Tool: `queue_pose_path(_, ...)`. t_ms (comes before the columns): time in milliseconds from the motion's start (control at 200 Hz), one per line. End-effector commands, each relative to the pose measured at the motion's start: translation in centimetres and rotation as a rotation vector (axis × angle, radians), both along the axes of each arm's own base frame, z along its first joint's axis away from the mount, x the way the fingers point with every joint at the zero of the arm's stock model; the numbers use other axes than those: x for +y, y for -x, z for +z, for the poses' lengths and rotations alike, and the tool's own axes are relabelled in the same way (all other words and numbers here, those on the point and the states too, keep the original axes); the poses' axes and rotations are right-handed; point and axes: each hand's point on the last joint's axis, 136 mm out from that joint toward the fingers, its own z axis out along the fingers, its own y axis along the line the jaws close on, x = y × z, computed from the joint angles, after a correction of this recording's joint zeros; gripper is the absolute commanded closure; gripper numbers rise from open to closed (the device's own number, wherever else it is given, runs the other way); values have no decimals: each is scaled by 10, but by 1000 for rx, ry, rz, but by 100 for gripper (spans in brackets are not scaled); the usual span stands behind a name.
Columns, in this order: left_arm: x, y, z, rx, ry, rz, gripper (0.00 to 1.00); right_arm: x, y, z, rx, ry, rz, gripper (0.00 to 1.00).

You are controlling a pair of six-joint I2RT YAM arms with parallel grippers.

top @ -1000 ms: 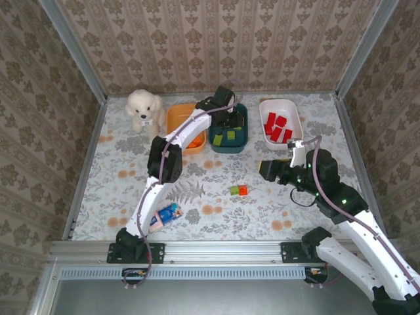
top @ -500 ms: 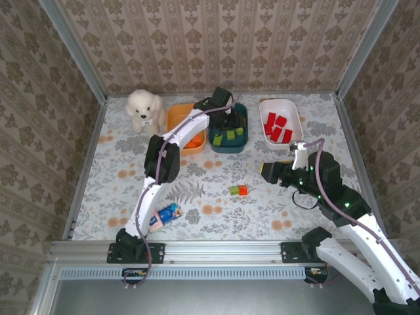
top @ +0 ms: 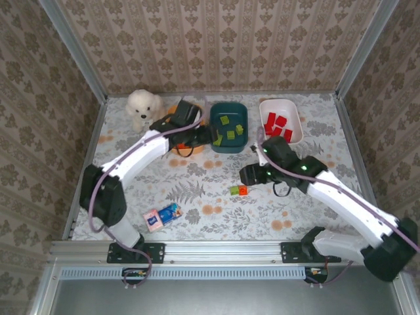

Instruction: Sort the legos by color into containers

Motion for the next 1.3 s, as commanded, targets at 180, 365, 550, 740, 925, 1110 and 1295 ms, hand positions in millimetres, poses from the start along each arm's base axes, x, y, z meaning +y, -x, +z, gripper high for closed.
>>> queue_pose_path(180,75,67,-17,29,-61,132,40,18,-15,-26,97,101,-14,28)
queue_pose_path(365,95,98,-32,64,-57,165,39,25,-15,-55,164,153,-2,29)
queue_pose_path(550,87,108,-34,69,-49,105,40,29,-20,-53,155,91,-42,29)
queue_pose_path(740,83,114,-41,86,-78,87,40,40,-19,-74,216,132,-4,31)
queue_pose_path(925,83,115,-40,80,-71,95,40,48,-26,-99,268,186,25,30)
queue_pose_path(1110,86,119,-39,75,-73,97,40,58,-27,-118,320,197,49,28)
queue_pose_path(1295,90,123,-39,70,-70,112,40,64,-14,-132,366,204,74,28)
